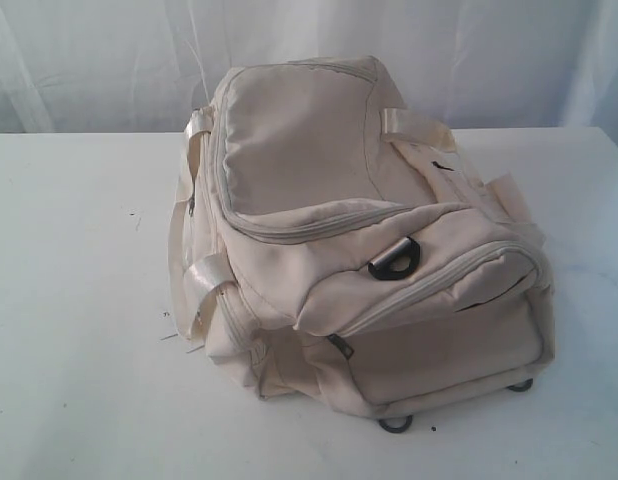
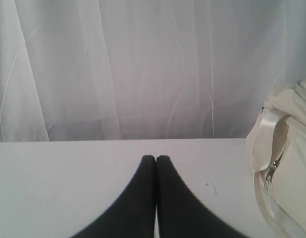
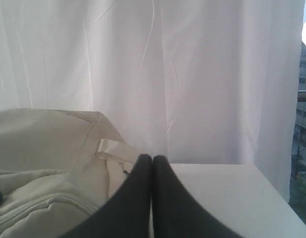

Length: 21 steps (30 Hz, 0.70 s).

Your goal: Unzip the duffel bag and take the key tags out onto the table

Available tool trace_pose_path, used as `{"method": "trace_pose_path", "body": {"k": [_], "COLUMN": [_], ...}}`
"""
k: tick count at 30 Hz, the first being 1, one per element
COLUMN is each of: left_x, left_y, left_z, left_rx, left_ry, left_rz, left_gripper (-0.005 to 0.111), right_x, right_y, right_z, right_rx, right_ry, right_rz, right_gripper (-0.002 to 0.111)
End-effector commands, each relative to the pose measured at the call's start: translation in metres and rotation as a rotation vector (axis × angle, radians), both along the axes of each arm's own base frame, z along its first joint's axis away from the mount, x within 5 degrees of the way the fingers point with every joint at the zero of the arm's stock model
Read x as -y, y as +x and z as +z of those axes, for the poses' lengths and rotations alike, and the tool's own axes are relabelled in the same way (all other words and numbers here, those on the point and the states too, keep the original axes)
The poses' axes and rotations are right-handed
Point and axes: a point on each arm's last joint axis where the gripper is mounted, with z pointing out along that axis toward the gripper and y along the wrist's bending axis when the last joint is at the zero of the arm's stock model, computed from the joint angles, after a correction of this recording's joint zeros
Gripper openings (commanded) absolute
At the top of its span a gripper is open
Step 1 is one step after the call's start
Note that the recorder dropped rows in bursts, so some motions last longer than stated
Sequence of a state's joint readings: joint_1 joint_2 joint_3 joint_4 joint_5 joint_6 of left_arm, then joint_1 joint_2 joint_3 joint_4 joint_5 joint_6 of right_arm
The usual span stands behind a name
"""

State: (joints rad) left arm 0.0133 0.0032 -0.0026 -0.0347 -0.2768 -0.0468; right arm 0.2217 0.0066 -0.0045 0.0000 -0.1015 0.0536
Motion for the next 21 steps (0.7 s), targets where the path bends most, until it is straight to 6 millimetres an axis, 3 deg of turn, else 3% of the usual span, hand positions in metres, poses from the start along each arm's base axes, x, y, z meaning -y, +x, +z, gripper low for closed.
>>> {"method": "trace_pose_path", "body": {"k": [1,5,21], "left_x": [-0.001,-0.002,-0.002], "left_y": [-0.002,-0.005,-0.006], "left_z": [0.010,0.017,0.021], "left_rx": [0.120,0.205,0.252], "left_ry": [-0.011,-0.010,-0.016], "left_rz": [0.009,0.018,0.021], "left_gripper": [0.000,0.000,0.000], "right_x": [0.000,0.000,0.001], "right_y": [-0.001,-0.001,-0.001], "right_z": [0.001,0.001,0.004], "right_rx": [0.026,0.026,0.050], "right_ry": [0.001,0.001,0.060], "right_rz": [-0.005,-0.005,0.007], "right_gripper": [0.000,0.000,0.000]}}
